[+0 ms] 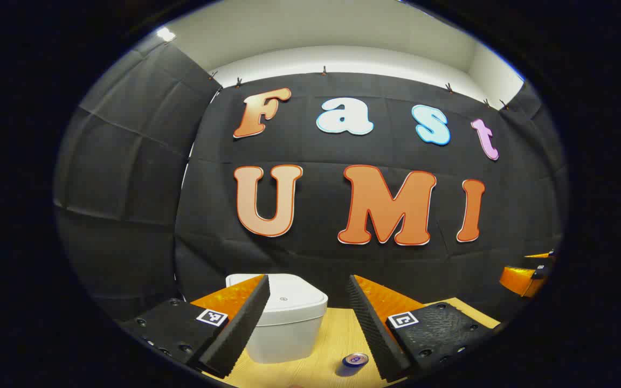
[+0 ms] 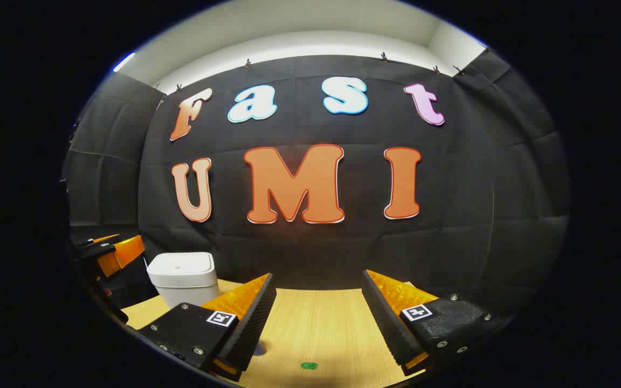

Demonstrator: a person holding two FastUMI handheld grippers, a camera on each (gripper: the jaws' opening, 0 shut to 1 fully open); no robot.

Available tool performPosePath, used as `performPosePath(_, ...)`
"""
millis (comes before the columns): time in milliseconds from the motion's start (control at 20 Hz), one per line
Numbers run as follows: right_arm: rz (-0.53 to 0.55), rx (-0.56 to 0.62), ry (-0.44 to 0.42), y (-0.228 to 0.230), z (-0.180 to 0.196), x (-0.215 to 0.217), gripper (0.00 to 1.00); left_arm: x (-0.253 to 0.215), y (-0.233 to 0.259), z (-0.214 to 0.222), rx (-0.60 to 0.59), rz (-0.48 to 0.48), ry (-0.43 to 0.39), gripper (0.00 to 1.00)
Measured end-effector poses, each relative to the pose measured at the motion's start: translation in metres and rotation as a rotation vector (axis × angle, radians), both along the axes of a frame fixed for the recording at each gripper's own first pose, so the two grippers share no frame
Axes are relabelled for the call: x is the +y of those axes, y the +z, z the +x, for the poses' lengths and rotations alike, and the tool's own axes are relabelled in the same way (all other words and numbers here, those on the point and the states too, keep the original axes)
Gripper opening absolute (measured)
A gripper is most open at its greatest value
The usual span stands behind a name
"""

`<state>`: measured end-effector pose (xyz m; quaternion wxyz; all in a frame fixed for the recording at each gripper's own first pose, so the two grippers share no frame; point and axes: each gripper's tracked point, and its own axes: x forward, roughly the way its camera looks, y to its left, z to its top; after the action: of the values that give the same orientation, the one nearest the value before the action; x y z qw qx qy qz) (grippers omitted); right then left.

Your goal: Press the lid of the desktop garbage bin to open it, pick up the crumpled paper on the desktop and throw it into the bin, then pick up the pop can on the desktop and drop it into the bin, and finally close the garbage bin lid.

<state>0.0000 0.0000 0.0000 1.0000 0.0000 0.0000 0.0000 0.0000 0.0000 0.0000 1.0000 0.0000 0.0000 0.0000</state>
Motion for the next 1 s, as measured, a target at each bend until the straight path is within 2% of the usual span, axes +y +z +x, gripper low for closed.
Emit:
performPosePath(50,0.005,0.009,0.002,-0.004,0.003,-0.002,0.95,-0.008,-0.005,0.002,0.008,0.000,-0.007,0.92)
performPosePath(100,0.009,0.019,0.007,-0.009,0.005,-0.004,0.95,-0.017,-0.011,0.004,0.029,-0.003,-0.018,0.88)
performPosePath(150,0.012,0.026,0.010,-0.012,0.007,-0.005,0.95,-0.025,-0.021,0.005,0.055,-0.011,-0.033,0.92)
performPosePath(200,0.011,0.030,0.009,-0.015,0.009,-0.007,0.95,-0.032,-0.027,0.005,0.075,-0.020,-0.048,0.89)
performPosePath(300,0.006,0.034,-0.018,-0.019,0.010,-0.015,0.95,-0.036,-0.032,0.007,0.086,-0.018,-0.056,0.93)
performPosePath(450,0.004,0.041,-0.064,-0.021,0.008,-0.020,0.96,-0.043,-0.040,0.018,0.111,0.012,-0.097,0.93)
performPosePath(600,-0.020,0.030,-0.101,-0.019,0.013,-0.020,0.95,-0.048,-0.050,0.027,0.143,-0.001,-0.143,0.93)
performPosePath(900,-0.006,0.040,-0.086,-0.018,0.018,-0.007,0.95,-0.042,-0.052,0.034,0.144,0.003,-0.148,0.93)
performPosePath(1000,-0.022,0.021,-0.094,-0.014,0.019,-0.009,0.96,-0.033,-0.048,0.038,0.130,0.017,-0.124,0.93)
